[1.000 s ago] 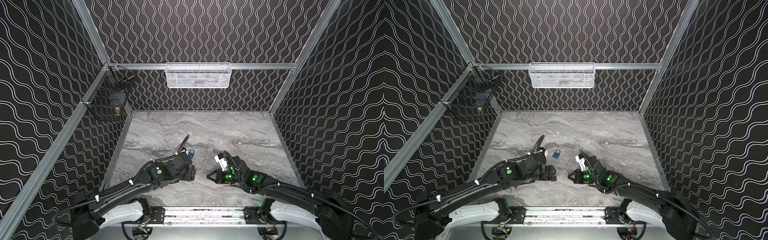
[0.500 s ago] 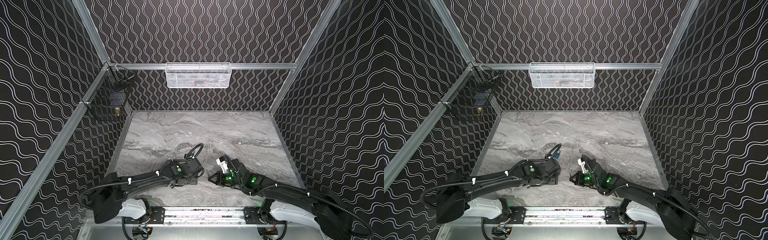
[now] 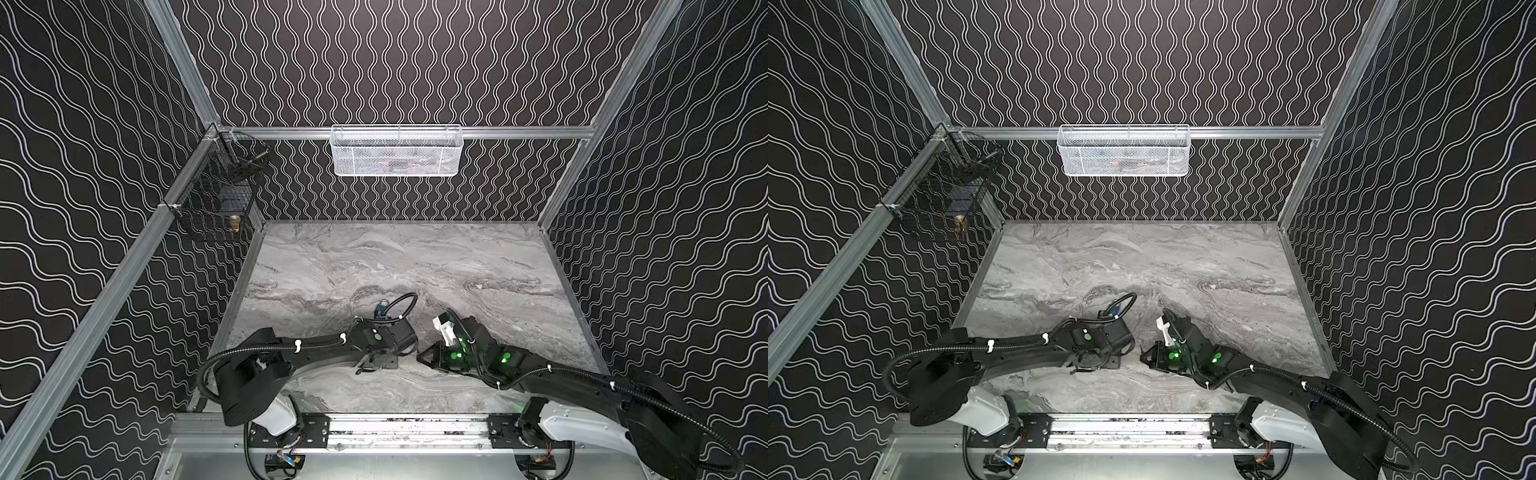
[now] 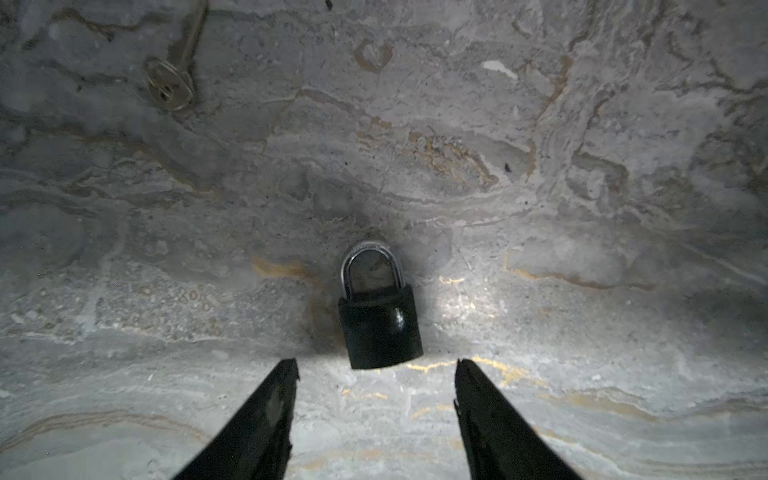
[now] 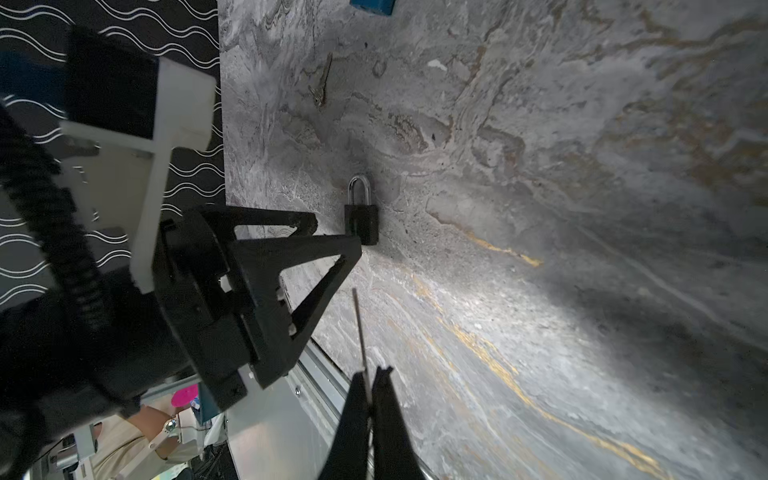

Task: Unlock with the key
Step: 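Lower the left gripper onto the black padlock and close on its body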

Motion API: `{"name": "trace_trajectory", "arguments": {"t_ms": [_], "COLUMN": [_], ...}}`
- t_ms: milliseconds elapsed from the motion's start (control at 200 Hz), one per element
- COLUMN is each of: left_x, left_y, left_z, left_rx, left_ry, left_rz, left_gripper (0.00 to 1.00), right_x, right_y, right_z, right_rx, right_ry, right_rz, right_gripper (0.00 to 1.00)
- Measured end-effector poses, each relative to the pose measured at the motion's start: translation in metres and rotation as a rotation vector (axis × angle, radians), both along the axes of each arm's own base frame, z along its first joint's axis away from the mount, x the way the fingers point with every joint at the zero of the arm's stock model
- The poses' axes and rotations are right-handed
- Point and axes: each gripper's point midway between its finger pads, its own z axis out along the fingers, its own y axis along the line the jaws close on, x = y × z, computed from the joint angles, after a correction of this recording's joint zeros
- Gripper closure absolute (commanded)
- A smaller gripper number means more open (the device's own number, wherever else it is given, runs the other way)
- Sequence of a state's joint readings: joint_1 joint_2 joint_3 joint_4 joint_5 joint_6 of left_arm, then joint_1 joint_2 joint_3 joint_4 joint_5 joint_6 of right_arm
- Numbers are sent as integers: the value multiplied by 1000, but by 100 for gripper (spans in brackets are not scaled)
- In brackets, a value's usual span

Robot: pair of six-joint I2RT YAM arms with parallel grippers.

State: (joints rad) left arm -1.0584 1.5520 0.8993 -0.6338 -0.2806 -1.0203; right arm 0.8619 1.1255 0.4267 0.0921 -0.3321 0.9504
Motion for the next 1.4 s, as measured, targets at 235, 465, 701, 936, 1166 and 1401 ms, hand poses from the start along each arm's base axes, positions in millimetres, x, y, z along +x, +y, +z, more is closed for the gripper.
{"name": "trace_trajectory", "arguments": {"t_ms": [235, 465, 701, 936, 1166, 1401], "left_x": [4, 3, -2, -5, -2, -2], "left_y": [0, 4, 11, 12, -1, -2], "left_z": [-11, -19, -19, -19, -23, -25], "left_rx": [42, 61, 61, 56, 57, 61], "left_ry": [-2, 3, 5, 19, 40, 45], "left_rz": [2, 3, 3, -3, -31, -33], "left_gripper": [36, 37, 40, 40, 40, 42], "right_x": [0, -1, -1, -1, -1, -1], "right_y": [-3, -3, -3, -2, -1, -1], "right_z": [-4, -5, -7, -8, -7, -8], "right_rx": [0, 0, 3, 3, 7, 5], "right_ry": [15, 24, 27, 30, 27, 29], "right_rz": [-7, -2, 0, 0, 2, 2], "right_gripper": [100, 100, 100, 100, 100, 100]}}
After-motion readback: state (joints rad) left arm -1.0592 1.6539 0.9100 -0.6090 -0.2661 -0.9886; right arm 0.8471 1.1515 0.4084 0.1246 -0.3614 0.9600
